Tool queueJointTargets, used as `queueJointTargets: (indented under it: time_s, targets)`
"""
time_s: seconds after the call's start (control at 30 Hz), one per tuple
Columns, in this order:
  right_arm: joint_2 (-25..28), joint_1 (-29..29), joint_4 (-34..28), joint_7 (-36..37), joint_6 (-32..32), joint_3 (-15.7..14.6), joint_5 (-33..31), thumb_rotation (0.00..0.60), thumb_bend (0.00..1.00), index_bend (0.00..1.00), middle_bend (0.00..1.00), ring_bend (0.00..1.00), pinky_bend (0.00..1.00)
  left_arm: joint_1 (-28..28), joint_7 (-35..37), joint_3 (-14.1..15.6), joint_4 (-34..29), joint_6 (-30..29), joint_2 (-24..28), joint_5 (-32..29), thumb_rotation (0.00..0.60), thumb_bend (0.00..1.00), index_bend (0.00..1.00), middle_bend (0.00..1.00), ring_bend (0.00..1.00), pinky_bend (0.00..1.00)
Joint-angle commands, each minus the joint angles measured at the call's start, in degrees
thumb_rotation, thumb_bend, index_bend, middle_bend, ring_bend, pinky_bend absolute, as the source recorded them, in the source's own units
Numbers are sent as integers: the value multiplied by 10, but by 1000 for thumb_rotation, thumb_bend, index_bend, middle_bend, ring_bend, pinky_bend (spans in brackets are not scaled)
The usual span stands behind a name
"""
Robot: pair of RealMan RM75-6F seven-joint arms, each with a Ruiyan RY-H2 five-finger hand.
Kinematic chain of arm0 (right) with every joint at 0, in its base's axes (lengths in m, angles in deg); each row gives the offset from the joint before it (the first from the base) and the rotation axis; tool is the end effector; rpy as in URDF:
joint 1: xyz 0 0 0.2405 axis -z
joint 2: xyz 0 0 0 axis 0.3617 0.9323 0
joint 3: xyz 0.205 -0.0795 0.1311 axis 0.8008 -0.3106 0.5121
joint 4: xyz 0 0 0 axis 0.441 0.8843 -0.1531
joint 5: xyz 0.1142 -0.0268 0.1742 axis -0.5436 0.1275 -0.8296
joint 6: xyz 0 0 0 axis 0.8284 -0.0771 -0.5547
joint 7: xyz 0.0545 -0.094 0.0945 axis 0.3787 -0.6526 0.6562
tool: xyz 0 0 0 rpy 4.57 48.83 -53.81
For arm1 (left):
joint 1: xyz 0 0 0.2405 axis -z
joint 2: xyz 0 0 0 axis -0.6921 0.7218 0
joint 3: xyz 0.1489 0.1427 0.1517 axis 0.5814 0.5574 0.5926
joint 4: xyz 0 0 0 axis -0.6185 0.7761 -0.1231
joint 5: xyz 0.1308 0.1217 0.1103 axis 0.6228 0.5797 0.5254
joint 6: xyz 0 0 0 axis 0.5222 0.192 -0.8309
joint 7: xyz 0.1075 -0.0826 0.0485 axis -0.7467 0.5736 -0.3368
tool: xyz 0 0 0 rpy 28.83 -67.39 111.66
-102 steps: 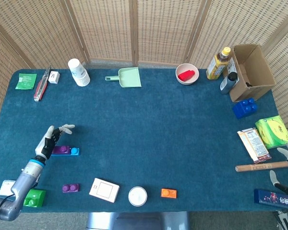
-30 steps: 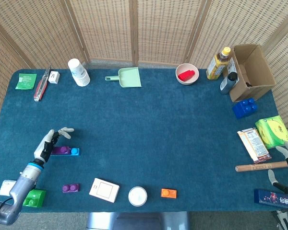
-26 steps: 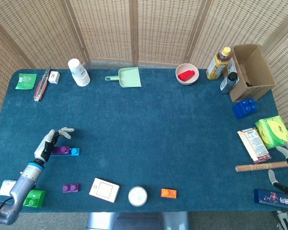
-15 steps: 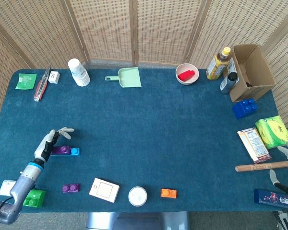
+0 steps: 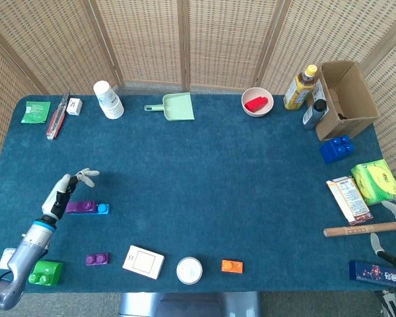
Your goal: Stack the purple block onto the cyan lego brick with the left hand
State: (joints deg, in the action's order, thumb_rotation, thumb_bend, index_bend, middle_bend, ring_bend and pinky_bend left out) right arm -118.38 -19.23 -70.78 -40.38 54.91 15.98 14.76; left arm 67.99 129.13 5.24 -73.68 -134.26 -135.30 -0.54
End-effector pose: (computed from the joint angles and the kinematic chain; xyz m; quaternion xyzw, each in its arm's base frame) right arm -0.3226 -0.1523 0.1975 0.4932 -0.4463 0.4324 0.6088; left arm -0.3037 0.2927 0.0498 -0.3358 -0.7381 -0.5578 0.1769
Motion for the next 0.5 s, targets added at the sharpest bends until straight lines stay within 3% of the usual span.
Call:
queueJointTargets:
  time_s: [0.03,0.27,0.5]
  targets:
    - [1,-1,-1,1,0,1,1,600,371,162,95,0,39,-4,-17,-5,-39,-22,34,7,0,343,500,291,98,40]
    - [4,-11,-6,-6,-6,5,6,600,371,162,95,0,39,-26,-85,-9,-119,-61,99,1,0,348,496,295,100,46]
    - [5,-27,-16,-36,-19,13,5,598,371,162,96,0,39,-59,-222,-3,-210,-91,177,-21,0,348,457,293,100,45]
